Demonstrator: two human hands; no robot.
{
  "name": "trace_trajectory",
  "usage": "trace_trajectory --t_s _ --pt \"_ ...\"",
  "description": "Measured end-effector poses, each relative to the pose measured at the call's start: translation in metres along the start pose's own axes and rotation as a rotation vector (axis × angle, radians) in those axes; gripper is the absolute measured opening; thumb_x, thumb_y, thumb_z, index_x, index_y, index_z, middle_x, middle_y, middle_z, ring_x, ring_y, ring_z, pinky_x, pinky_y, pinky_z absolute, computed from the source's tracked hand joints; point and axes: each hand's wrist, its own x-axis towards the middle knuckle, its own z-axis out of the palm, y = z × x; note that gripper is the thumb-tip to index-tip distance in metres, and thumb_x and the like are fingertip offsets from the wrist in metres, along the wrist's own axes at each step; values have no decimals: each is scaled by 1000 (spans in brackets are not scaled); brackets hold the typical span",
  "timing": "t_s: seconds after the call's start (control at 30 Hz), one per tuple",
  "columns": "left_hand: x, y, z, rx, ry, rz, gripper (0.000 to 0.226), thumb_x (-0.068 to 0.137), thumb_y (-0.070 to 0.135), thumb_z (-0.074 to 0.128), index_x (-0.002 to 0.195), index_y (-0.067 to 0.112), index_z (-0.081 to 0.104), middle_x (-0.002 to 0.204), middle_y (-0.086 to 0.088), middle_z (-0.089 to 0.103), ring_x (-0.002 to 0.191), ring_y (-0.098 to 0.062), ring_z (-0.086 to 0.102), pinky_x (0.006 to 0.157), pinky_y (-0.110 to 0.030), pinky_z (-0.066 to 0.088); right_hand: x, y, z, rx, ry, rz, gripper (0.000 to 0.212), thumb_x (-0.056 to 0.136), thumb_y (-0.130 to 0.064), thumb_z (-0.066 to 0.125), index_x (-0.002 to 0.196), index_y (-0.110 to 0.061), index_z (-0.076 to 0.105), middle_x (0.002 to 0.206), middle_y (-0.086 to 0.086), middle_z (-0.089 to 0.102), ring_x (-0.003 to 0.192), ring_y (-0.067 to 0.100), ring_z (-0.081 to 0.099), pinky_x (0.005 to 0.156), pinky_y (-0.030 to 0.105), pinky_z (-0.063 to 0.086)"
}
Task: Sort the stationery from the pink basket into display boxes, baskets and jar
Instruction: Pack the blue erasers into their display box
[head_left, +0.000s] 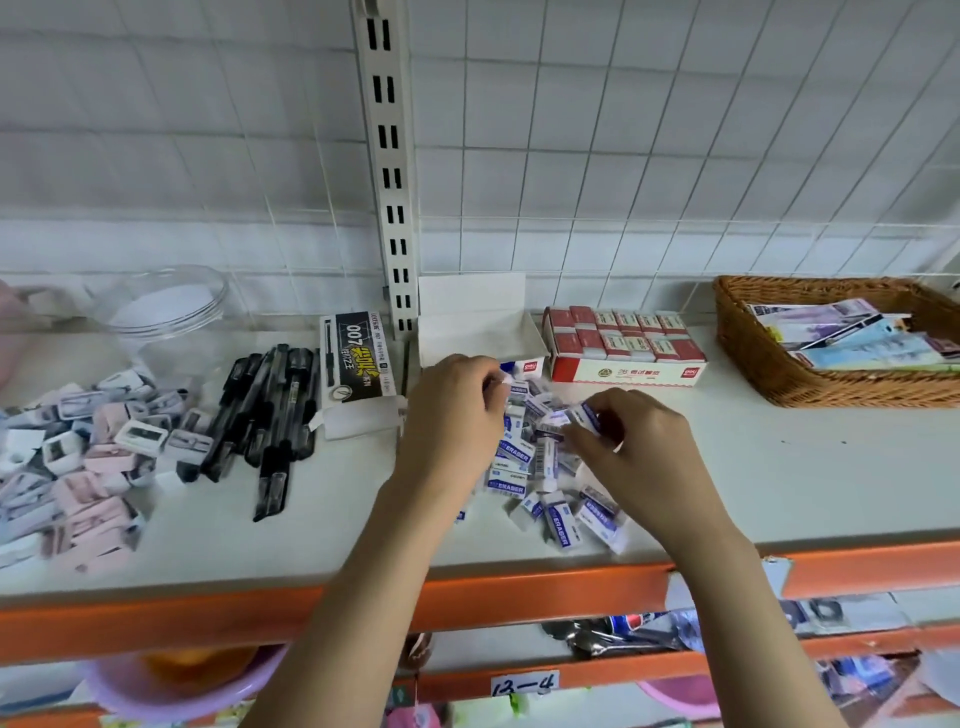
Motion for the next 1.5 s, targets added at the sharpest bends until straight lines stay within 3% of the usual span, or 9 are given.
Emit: trace_trajectory --t_s 0.13,0.37,0.57,0.7,0.9,0.97,1.07,1.3,1.5 --pt "3 2 10 200 -80 -28 25 95 19 49 116 11 60 103 -6 66 91 -22 61 81 -37 51 -6 -2 4 48 -106 8 25 84 -29 68 75 -9 55 59 -6 44 55 10 40 53 21 31" --pt "-5 15 5 288 -190 -65 44 89 27 63 130 14 52 124 -4 59 113 -20 53 91 -27 39 -6 -4 7 120 -193 32 32 87 -30 65 68 -10 49 52 -4 37 50 13 33 51 24 29" --pt "-8 13 0 292 -182 -92 39 94 20 54 131 12 49 120 -5 60 109 -19 56 85 -24 41 -9 -16 16 57 -186 67 29 88 -31 60 68 -20 42 58 -3 43 57 21 41 47 21 27" --pt "-14 5 -8 266 -141 -81 31 97 21 48 125 8 51 107 -6 60 102 -21 58 74 -21 36 -10 -26 15 60 -153 11 11 88 -26 61 91 -15 61 77 4 63 73 25 55 63 32 41" --pt "-13 -12 -23 165 -141 -75 66 95 3 45 150 10 9 141 -14 40 103 -22 58 79 -22 44 8 -29 5 115 -46 -42 9 87 -17 63 94 -12 65 78 5 65 73 28 56 64 32 38" --pt "-13 -13 -25 143 -183 -97 67 93 -2 44 150 14 11 149 -14 27 111 -24 55 89 -26 44 22 -30 6 66 -58 -76 15 89 -16 62 102 -11 65 87 7 68 81 28 59 65 30 38" --pt "-15 -16 -27 111 -242 -94 61 92 -3 43 147 16 22 134 -11 35 92 -20 56 84 -26 47 45 -30 11 3 -108 -160 20 91 -13 58 110 -8 63 96 11 69 88 31 62 72 33 46" --pt "-13 -34 -25 -29 -198 -110 25 100 16 34 122 13 45 116 -6 49 88 -18 55 76 -23 43 81 -25 17 -112 -484 -207 24 94 -13 52 117 -12 57 104 8 65 94 25 61 74 29 45" --pt "-4 -41 -26 -113 -230 -78 37 97 25 45 132 15 39 128 -10 52 103 -16 52 79 -13 32 86 -24 13 -139 -541 -154 30 90 -20 61 118 -13 57 107 6 65 96 23 60 79 28 46"
